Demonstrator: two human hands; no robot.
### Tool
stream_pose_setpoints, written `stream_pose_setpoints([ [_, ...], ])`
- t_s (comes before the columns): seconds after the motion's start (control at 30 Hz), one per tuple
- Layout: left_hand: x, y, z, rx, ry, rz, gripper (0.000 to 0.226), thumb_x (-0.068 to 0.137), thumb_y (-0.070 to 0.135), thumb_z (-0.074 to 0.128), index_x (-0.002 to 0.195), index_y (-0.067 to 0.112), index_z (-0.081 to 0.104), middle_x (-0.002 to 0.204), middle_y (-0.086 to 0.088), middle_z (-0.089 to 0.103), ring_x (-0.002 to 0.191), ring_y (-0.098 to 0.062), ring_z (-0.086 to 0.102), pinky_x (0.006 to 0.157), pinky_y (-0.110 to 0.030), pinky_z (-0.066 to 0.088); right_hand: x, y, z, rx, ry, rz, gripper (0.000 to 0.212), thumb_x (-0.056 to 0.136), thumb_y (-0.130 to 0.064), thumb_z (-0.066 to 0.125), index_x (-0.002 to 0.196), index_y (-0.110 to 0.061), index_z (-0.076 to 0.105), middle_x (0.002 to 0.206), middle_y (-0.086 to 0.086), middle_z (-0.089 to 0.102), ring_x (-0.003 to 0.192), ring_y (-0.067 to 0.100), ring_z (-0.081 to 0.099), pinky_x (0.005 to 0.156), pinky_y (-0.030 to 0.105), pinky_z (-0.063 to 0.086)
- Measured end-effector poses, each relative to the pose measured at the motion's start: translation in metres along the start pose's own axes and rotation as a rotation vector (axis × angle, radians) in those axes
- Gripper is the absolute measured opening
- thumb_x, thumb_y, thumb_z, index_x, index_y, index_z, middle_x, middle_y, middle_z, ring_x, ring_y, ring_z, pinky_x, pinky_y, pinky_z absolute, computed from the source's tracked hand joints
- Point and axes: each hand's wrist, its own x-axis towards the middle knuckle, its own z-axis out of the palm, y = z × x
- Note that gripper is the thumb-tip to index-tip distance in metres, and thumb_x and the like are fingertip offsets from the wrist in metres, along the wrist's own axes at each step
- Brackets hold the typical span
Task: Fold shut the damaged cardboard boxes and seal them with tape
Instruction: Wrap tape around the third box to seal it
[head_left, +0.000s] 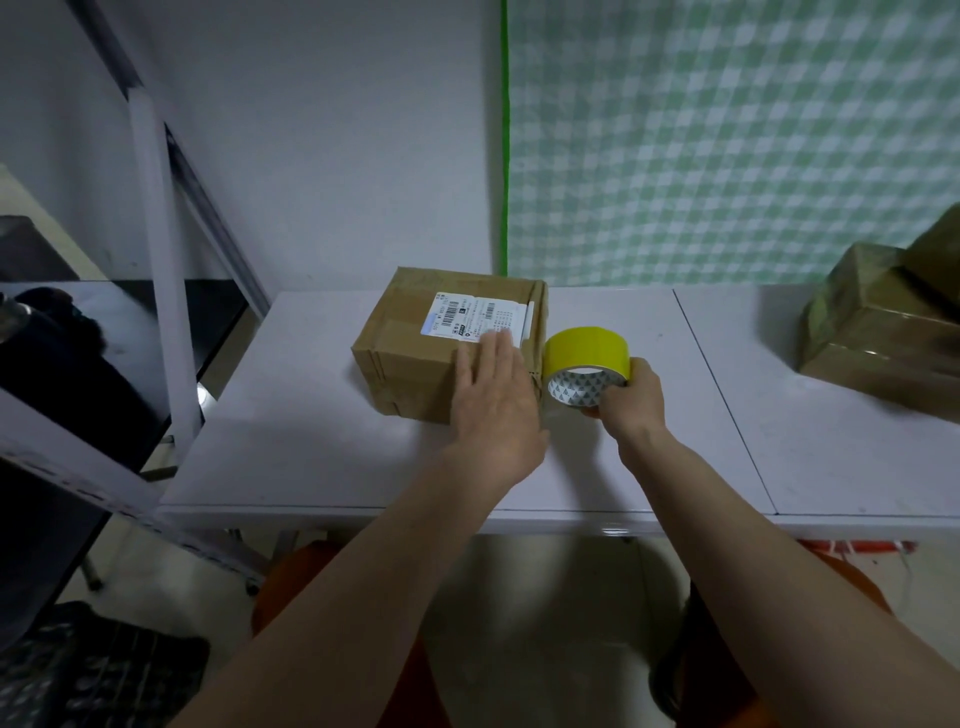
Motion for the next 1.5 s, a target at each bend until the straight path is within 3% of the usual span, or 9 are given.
stream_pose_setpoints([
  [0.23, 0.007, 0.001, 0.001, -0.058, -0.013, 0.06, 0.087, 0.09, 0.053, 0.052, 0.153, 0.023, 0.001, 0.159, -0.019, 0.003, 0.147, -0.032, 0.0, 0.12, -0.041, 0.002, 0.003, 0.003, 0.001, 0.014, -0.026, 0.016, 0.037, 0.079, 0.015, 0.037, 0.109, -0.003, 0.049, 0.111, 0.019, 0.056, 0.1, 0.035, 0.058, 0.07, 0.042, 0.057],
  [0.4, 0.01, 0.003, 0.0, -0.05, 0.053, 0.148, 0.087, 0.091, 0.052, 0.048, 0.152, 0.009, 0.005, 0.16, -0.011, 0.006, 0.148, -0.025, 0.003, 0.118, -0.04, -0.007, 0.002, 0.002, -0.001, 0.011, -0.039, -0.005, 0.038, 0.08, 0.016, 0.036, 0.111, -0.001, 0.048, 0.113, 0.018, 0.054, 0.099, 0.034, 0.057, 0.065, 0.037, 0.055],
  [0.57, 0.011, -0.004, 0.005, -0.07, 0.056, 0.176, 0.092, 0.09, 0.051, 0.052, 0.152, 0.007, 0.0, 0.161, -0.008, -0.001, 0.148, -0.02, -0.001, 0.118, -0.033, -0.002, 0.005, 0.004, 0.001, 0.008, -0.038, 0.004, 0.038, 0.08, 0.015, 0.037, 0.111, -0.002, 0.049, 0.112, 0.018, 0.055, 0.099, 0.033, 0.058, 0.07, 0.042, 0.057],
  [0.77, 0.017, -0.018, 0.013, -0.044, 0.043, -0.026, 0.097, 0.083, 0.071, 0.046, 0.153, 0.022, -0.001, 0.16, -0.012, -0.007, 0.145, -0.039, -0.01, 0.113, -0.06, -0.008, 0.004, 0.015, 0.002, 0.331, 0.019, 0.061, 0.028, 0.085, 0.006, 0.054, 0.111, -0.002, 0.056, 0.102, 0.016, 0.058, 0.089, 0.029, 0.059, 0.063, 0.034, 0.053],
  [0.87, 0.015, -0.022, 0.014, -0.036, 0.056, -0.016, 0.091, 0.086, 0.07, 0.041, 0.153, 0.022, 0.001, 0.161, -0.011, -0.004, 0.146, -0.039, -0.008, 0.114, -0.061, -0.005, -0.001, 0.022, 0.017, 0.55, -0.007, 0.218, 0.011, 0.084, -0.001, 0.064, 0.092, -0.008, 0.061, 0.085, 0.01, 0.062, 0.079, 0.024, 0.059, 0.059, 0.03, 0.047],
  [1.0, 0.014, -0.03, 0.018, 0.005, 0.099, -0.007, 0.092, 0.09, 0.064, 0.04, 0.152, 0.01, 0.001, 0.161, -0.009, -0.001, 0.147, -0.032, -0.005, 0.118, -0.053, 0.0, -0.007, 0.023, 0.034, 0.692, -0.055, 0.363, 0.01, 0.088, 0.003, 0.057, 0.085, -0.006, 0.056, 0.081, 0.011, 0.062, 0.067, 0.022, 0.059, 0.049, 0.027, 0.045],
  [1.17, 0.015, -0.05, 0.023, -0.051, 0.188, -0.008, 0.087, 0.091, 0.064, 0.037, 0.152, 0.009, 0.007, 0.161, -0.01, 0.002, 0.148, -0.022, 0.0, 0.118, -0.037, 0.001, -0.001, 0.028, 0.034, 0.649, -0.056, 0.376, 0.015, 0.088, -0.004, 0.059, 0.102, -0.003, 0.058, 0.092, 0.013, 0.066, 0.082, 0.024, 0.065, 0.085, 0.04, 0.054],
  [1.37, 0.018, -0.062, 0.02, -0.117, 0.123, -0.169, 0.085, 0.075, 0.082, 0.041, 0.147, 0.041, 0.021, 0.16, -0.014, 0.004, 0.145, -0.041, -0.003, 0.108, -0.066, -0.008, -0.014, 0.027, 0.046, 0.765, -0.167, 0.451, 0.015, 0.091, -0.014, 0.057, 0.101, -0.004, 0.063, 0.097, 0.015, 0.069, 0.086, 0.026, 0.066, 0.088, 0.04, 0.053],
  [1.5, 0.023, -0.083, 0.013, -0.077, 0.162, -0.237, 0.111, 0.062, 0.092, 0.04, 0.148, 0.024, 0.024, 0.148, -0.008, 0.031, 0.137, -0.032, 0.024, 0.111, -0.066, -0.004, -0.017, 0.023, 0.053, 0.699, -0.123, 0.428, 0.024, 0.087, -0.019, 0.062, 0.108, -0.006, 0.064, 0.107, 0.015, 0.069, 0.092, 0.027, 0.067, 0.088, 0.04, 0.053],
])
